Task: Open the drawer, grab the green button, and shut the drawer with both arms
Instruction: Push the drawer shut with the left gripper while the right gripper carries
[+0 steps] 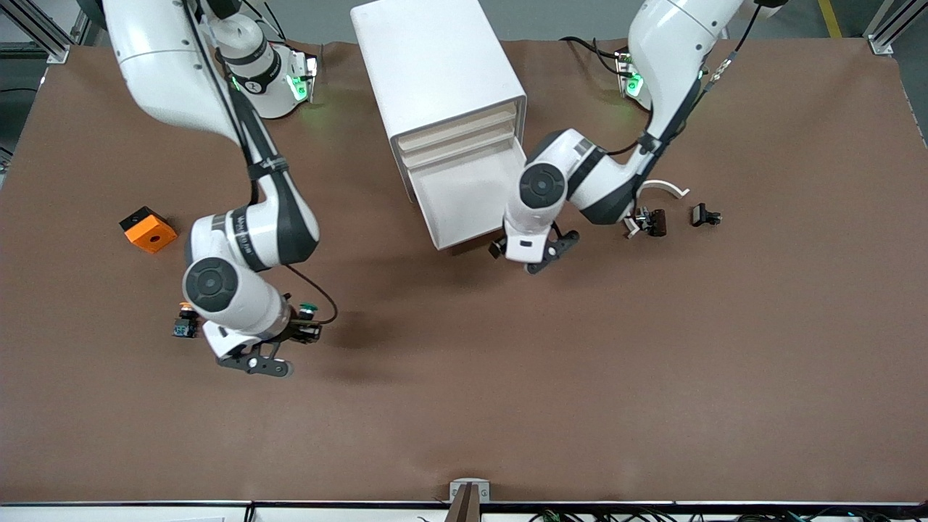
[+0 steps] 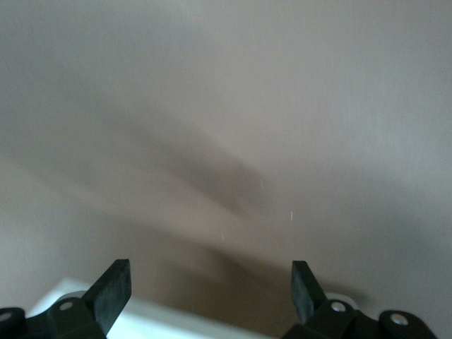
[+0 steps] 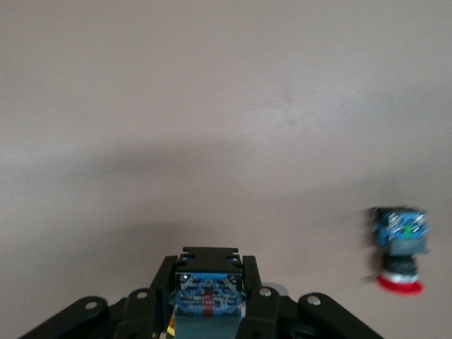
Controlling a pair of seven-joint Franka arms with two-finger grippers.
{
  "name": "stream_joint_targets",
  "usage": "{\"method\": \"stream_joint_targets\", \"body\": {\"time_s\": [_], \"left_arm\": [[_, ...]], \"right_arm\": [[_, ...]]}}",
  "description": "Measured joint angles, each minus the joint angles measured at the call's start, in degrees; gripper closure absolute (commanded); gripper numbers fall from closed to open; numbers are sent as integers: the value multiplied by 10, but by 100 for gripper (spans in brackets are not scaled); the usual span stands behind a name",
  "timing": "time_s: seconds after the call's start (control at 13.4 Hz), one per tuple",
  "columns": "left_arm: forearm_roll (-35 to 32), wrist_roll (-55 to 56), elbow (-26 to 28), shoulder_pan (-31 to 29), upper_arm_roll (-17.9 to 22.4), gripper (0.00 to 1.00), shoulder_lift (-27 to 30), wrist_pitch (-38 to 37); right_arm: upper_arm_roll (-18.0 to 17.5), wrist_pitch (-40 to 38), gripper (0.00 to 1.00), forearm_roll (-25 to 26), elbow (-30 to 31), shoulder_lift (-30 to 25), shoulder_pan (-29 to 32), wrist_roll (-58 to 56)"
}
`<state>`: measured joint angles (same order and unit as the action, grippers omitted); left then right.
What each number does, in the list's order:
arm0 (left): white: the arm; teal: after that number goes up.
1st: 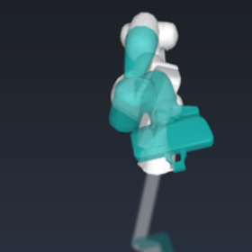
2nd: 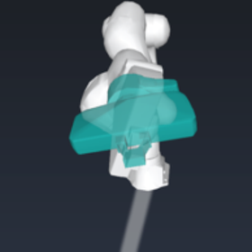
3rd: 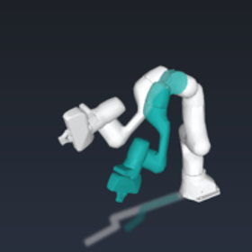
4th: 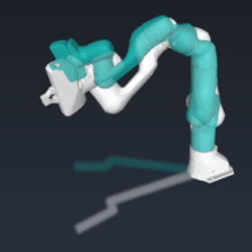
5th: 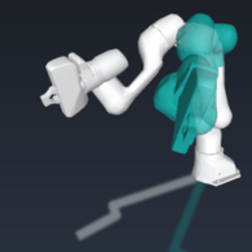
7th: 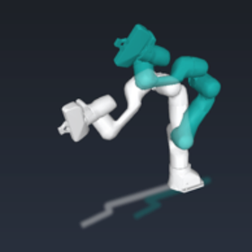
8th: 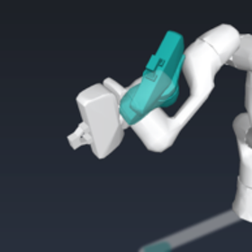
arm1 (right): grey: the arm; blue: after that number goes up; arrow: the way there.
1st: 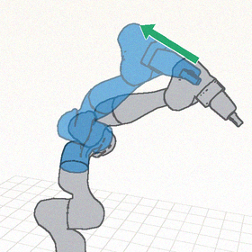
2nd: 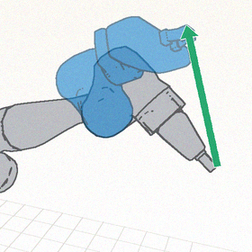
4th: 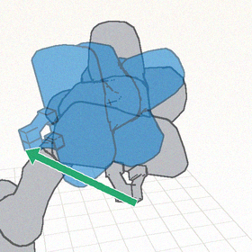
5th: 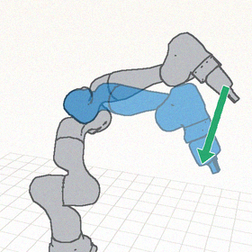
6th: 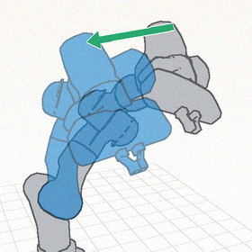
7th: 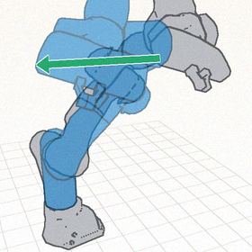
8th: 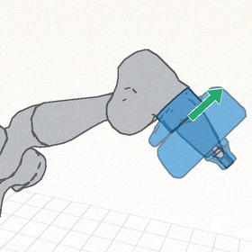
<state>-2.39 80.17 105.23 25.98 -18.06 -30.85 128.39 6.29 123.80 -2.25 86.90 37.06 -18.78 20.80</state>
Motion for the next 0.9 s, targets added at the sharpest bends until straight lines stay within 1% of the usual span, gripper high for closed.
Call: {"method": "stream_joint_targets", "body": {"time_s": [0.15, 0.3, 0.52, 0.75, 0.9], "left_arm": [[8, 6, 5, 23, -5, 0, -2, -4], [31, 7, 8, 44, -8, 0, -7, -4], [63, 19, 9, 77, -11, 0, -9, -4], [87, 45, 9, 113, -13, 0, -9, -4], [103, 46, 9, 128, -7, 0, -9, -3]], "right_arm": [[0, 18, 100, 0, 15, 4, 22, -46], [-1, 27, 100, 0, 31, 6, 34, -77], [-1, 40, 100, 0, 43, 6, 37, -87], [-1, 87, 100, 0, 62, 7, 39, -88], [-1, 103, 100, 0, 82, 8, 39, -88]]}}
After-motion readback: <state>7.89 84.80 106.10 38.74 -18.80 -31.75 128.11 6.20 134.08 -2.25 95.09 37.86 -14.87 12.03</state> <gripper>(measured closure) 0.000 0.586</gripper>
